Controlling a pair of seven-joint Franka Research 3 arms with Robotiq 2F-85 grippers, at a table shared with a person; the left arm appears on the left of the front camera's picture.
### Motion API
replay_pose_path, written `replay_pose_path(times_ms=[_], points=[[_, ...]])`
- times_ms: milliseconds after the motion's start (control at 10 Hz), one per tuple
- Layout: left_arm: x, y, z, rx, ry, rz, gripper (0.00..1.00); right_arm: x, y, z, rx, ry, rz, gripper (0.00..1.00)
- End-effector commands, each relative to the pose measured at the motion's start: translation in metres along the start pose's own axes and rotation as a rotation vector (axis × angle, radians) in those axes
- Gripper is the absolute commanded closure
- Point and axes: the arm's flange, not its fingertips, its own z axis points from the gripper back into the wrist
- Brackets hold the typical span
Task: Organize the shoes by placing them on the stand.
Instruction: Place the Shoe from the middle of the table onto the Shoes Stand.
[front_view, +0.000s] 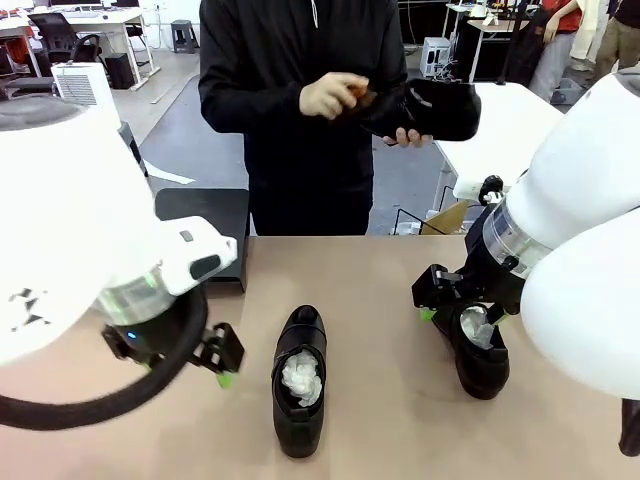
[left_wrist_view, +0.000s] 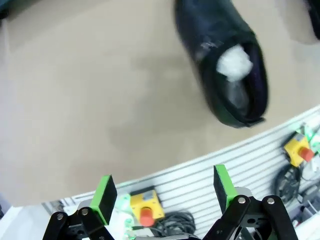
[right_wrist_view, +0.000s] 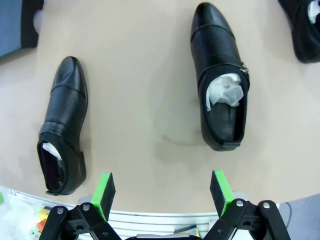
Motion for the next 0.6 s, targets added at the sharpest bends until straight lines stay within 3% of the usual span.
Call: replay_pose_path(times_ms=[0,300,500], points=[[0.008,-0.048,-0.005,-0.068,0.004,0.001,0.00,0.002,-0.001,-0.001,0.021,0.009,-0.001,0.00],[0.024,-0.091,-0.019,-0.091,0.020,0.004,0.00,0.002,-0.001,-0.001,0.021,0.009,-0.001,0.00],[0.037,-0.106,-0.027,-0.105,-0.020,-0.001,0.00,0.000,0.000,0.000,0.000,0.000,0.000,0.00]])
